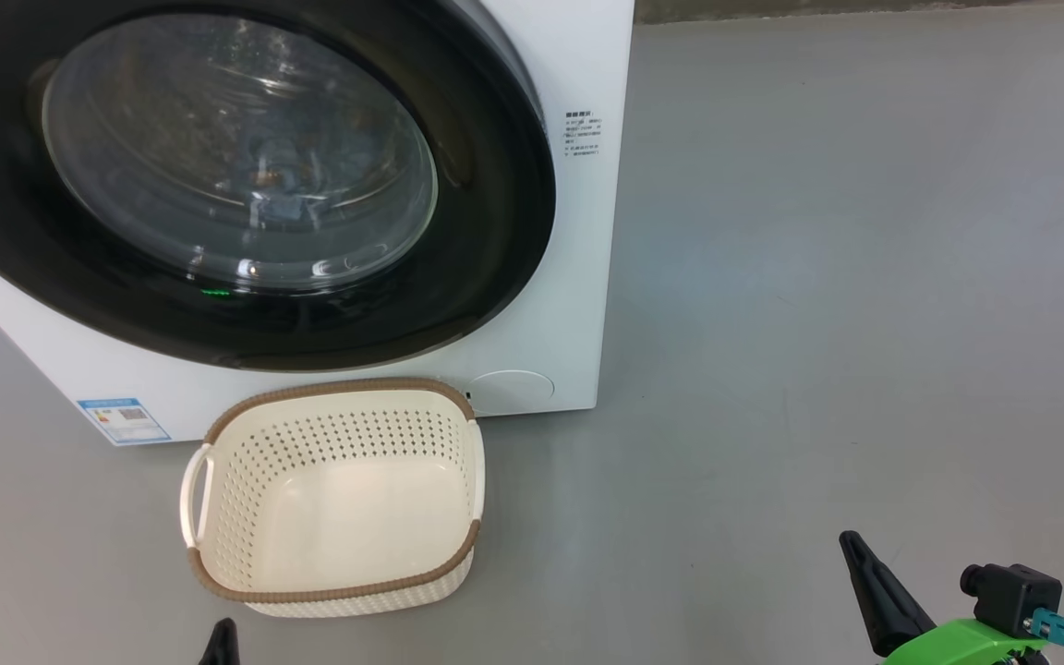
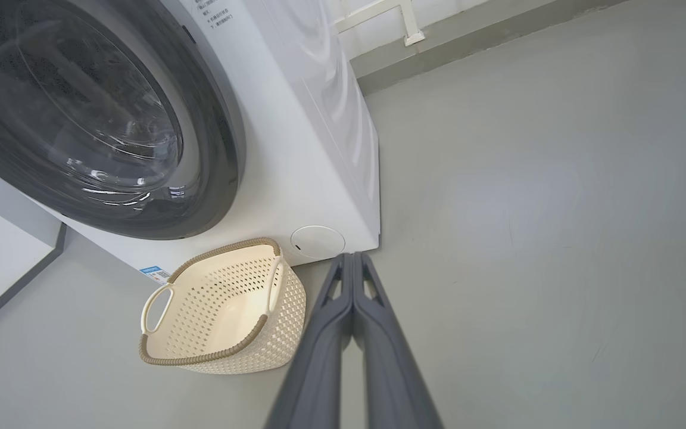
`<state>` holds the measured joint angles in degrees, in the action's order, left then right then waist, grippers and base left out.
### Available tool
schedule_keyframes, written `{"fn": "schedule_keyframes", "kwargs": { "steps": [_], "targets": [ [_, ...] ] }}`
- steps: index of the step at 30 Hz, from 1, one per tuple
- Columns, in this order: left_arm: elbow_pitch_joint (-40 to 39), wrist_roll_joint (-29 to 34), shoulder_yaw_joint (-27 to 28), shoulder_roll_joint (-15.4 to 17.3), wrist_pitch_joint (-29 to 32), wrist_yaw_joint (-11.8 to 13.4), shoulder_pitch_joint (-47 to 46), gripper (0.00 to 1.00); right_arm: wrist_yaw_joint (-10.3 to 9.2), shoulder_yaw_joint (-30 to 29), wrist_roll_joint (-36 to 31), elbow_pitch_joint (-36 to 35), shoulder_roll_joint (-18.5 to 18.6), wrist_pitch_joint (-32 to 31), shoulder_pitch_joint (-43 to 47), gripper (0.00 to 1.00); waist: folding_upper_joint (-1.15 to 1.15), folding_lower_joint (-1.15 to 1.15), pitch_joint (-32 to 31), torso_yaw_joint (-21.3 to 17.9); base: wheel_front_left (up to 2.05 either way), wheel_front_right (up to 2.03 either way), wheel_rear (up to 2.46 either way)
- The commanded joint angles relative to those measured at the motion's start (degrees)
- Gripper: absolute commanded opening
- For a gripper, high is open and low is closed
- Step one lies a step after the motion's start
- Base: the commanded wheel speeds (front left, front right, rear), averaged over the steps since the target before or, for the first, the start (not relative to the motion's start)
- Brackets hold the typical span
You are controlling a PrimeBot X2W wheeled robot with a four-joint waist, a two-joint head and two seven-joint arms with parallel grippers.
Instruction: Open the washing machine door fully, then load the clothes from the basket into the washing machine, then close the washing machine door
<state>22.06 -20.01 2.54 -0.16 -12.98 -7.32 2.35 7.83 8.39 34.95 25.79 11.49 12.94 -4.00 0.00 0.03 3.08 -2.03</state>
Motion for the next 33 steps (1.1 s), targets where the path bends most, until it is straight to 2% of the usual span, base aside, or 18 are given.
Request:
{"fn": "schedule_keyframes", "kwargs": {
  "steps": [1,33],
  "targets": [
    [-1.59,-1.94,0.50,0.67,0.59,-0.02,-1.45,0.00,-0.03,-0.77,1.66,-1.74,0.35,-0.29,-1.14,0.00,0.00,-0.02,-0.01,0.04,0.00,0.00,0.00],
    [-3.39,-21.96,1.49,1.34,5.97,-0.06,-3.50,0.00,-0.12,-4.52,17.74,-4.58,-1.99,-5.52,-1.44,0.00,0.00,-0.02,-0.83,0.61,0.00,0.00,0.00]
  ]
}}
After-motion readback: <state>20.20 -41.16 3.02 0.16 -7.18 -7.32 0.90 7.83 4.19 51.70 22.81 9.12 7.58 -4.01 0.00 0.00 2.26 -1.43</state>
